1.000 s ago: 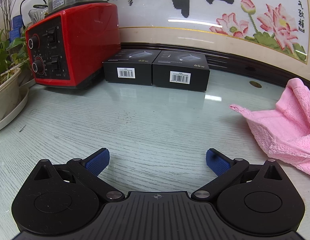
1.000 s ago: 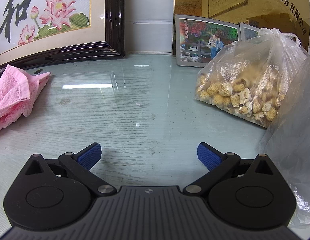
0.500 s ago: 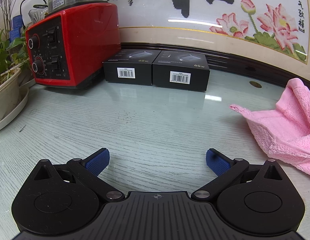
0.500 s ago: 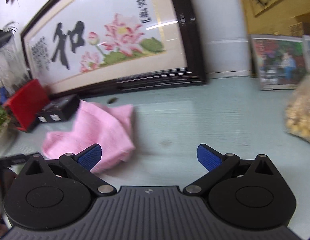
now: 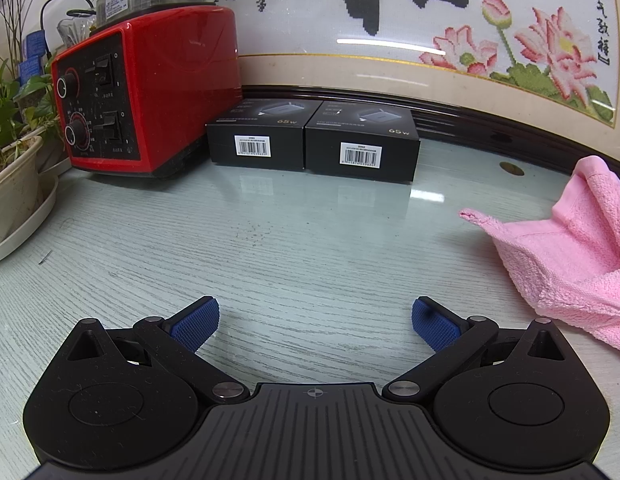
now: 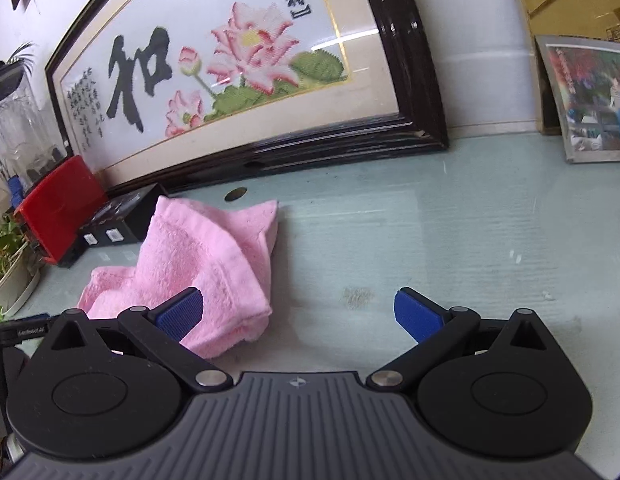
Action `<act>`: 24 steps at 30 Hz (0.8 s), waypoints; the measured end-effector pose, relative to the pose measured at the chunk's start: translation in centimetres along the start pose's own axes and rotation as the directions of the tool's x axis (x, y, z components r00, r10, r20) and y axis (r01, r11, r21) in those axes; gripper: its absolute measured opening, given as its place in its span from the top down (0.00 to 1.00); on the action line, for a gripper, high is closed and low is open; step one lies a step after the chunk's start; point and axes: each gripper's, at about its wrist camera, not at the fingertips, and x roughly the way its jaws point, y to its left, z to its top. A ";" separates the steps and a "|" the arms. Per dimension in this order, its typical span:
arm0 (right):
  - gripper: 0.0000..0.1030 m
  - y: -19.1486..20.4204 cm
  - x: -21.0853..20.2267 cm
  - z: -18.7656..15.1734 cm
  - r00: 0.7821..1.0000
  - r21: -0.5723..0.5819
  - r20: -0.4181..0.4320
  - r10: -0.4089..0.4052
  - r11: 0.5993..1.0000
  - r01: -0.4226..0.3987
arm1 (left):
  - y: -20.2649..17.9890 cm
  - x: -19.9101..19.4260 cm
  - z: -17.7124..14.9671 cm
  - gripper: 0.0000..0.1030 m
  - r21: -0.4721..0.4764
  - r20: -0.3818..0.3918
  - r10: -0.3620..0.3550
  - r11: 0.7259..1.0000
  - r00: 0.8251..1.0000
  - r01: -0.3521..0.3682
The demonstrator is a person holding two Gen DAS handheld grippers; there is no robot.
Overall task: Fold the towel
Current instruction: 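Move both tools toward the crumpled pink towel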
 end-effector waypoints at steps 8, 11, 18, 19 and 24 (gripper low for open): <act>0.00 1.0 -0.2 -0.8 1.000 -0.056 0.017 0.022 0.998 -0.021 | -0.1 0.1 0.0 0.00 -0.007 0.000 0.010 1.000 1.000 -0.010; 0.00 1.0 -0.4 -1.1 0.999 -0.053 0.023 0.032 0.998 -0.030 | -0.3 0.1 0.1 0.00 -0.012 -0.001 0.016 1.000 1.000 -0.016; 0.00 0.9 -0.1 -1.1 0.999 -0.047 0.019 0.051 0.998 -0.050 | -0.3 0.1 0.1 0.00 -0.018 0.000 0.020 1.000 1.000 -0.020; 0.00 0.7 0.0 -1.0 0.998 -0.043 0.015 0.054 0.998 -0.053 | -0.4 0.1 0.1 0.00 -0.021 0.000 0.024 0.999 1.000 -0.024; 0.00 0.0 0.3 -0.8 0.997 0.002 0.001 0.075 0.997 -0.075 | -1.2 0.0 0.5 0.00 -0.045 -0.017 -0.005 0.999 1.000 0.005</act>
